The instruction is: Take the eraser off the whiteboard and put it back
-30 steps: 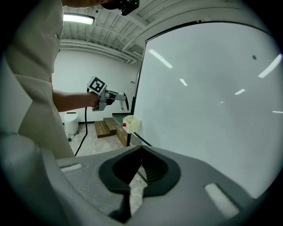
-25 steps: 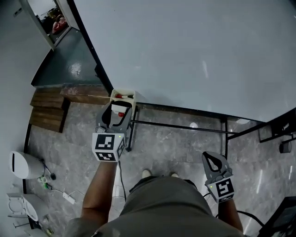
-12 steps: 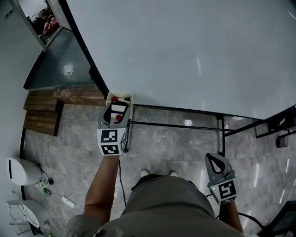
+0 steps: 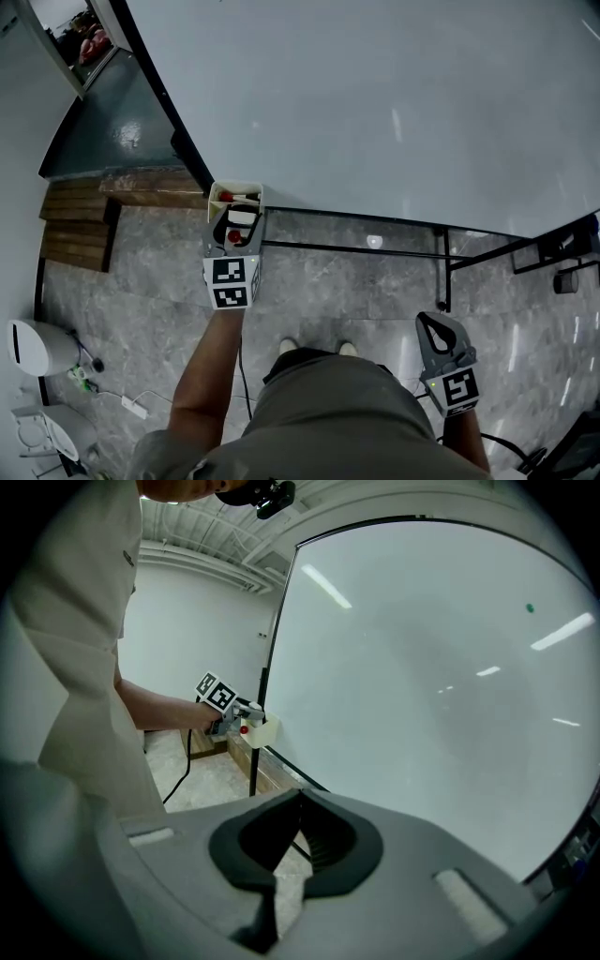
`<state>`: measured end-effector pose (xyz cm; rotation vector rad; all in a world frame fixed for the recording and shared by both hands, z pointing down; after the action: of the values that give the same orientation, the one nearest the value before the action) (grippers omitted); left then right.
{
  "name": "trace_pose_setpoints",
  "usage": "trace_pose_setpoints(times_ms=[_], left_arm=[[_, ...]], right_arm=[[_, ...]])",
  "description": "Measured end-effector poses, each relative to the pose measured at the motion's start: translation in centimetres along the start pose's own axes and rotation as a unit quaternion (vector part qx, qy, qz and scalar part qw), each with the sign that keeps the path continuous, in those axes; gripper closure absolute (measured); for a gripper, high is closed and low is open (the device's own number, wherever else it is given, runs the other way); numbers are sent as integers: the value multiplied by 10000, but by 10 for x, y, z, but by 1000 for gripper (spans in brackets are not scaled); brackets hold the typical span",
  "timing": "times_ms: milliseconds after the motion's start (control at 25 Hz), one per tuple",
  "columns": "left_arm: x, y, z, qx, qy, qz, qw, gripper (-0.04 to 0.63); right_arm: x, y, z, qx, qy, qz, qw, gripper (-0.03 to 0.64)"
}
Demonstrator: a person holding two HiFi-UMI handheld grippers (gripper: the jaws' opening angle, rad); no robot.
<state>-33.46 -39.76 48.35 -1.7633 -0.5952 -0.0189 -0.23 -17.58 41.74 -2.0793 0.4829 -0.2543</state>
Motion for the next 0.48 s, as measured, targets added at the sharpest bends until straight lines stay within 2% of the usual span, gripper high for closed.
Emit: trace_pose_setpoints(times_ms=[480], left_arm=[[7,-23,-7,-234,39,-59,9997,321]], right_arm=[[-2,-8,6,-94,75,-24,9999,614]])
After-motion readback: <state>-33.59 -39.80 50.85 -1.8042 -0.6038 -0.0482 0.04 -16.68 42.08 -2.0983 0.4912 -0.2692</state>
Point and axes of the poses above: the fingertips, and each gripper's own axes: z backward along the fingers, x to its right, y out of its top, the point moved 3 cm from there along z, backward along the fingers, and after that the axes turned 14 degrees about -z, right-handed, at the moved point
